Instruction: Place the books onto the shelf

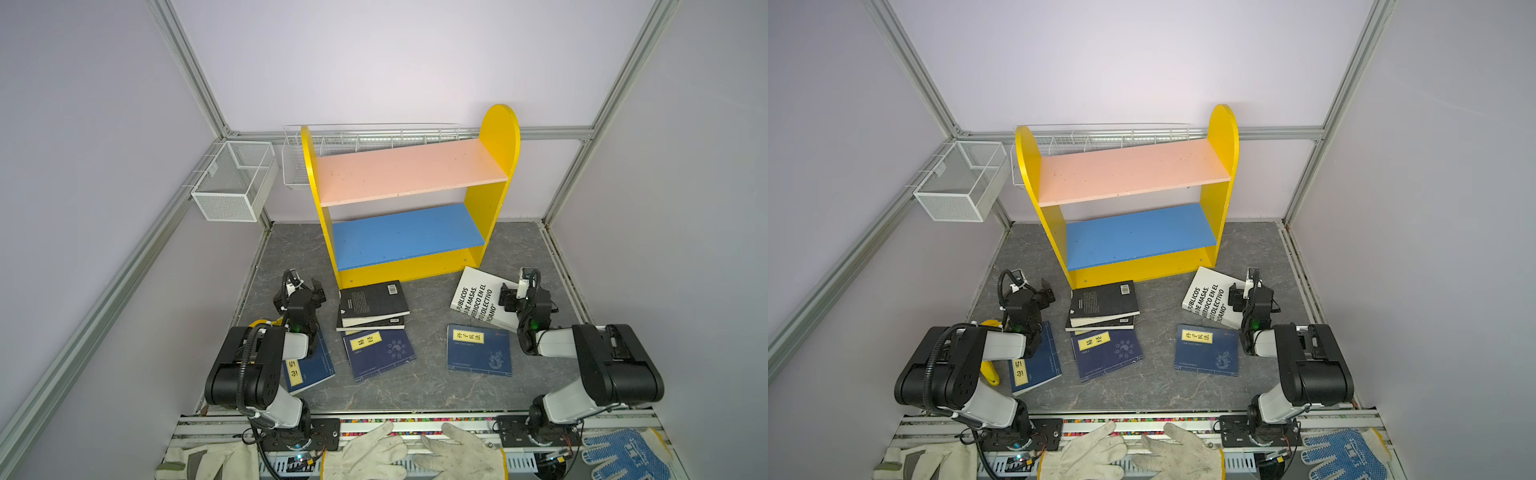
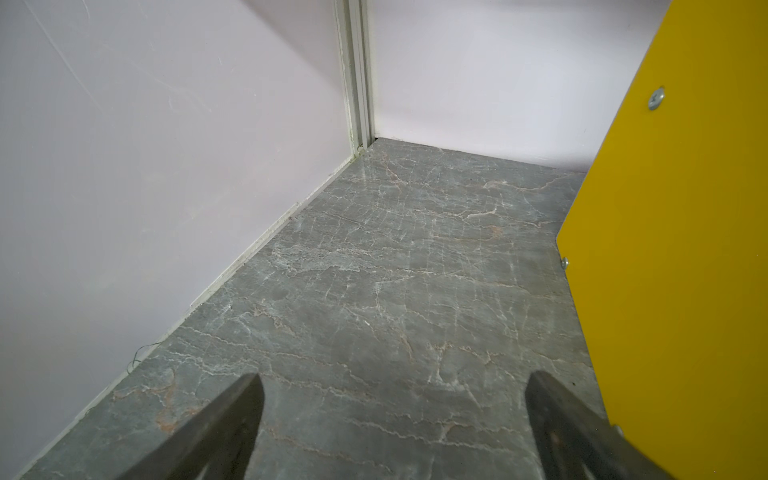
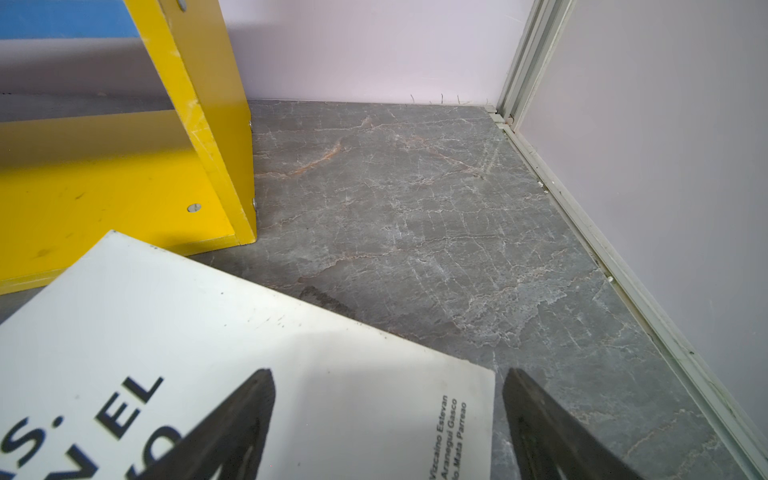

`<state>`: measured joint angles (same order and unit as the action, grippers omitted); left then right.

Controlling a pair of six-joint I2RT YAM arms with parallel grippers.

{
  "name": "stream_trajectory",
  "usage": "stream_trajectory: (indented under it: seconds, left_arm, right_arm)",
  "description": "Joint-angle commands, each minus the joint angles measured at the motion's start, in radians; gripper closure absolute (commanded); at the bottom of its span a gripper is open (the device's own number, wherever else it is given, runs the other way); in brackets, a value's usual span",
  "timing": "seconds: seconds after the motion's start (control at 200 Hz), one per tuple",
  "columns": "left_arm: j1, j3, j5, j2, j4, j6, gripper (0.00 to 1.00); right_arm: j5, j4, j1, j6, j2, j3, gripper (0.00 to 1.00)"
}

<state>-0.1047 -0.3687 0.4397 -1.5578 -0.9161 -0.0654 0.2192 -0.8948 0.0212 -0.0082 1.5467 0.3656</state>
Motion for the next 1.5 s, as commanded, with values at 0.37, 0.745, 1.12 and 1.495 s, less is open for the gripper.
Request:
stream_trajectory:
  seconds: [0.37, 0.745, 1.12, 1.495]
  left_arm:
    - [0.005, -0.015, -0.009, -0.003, -0.023, 0.021, 0.01]
    - [0.005, -0.013, -0.009, -0.002, -0.023, 0.021, 0.01]
    - [-0.040, 0.006, 0.027, 0.230, 0.110, 0.065, 0.01]
    - [-0.136, -0.195, -0.332, 0.867, 1.090, -0.536, 0.01]
  right_arm:
    - [-0.006, -0.001, 0.003, -0.009, -0.011, 0.009, 0.11]
    - [-0.007, -0.001, 0.002, -0.010, -0.011, 0.009, 0.11]
    - [0.081, 0.333, 0.015, 0.027, -0.143, 0.125, 0.11]
    - [-0.334, 1.176, 0.110, 0.355, -0.484, 0.369, 0.12]
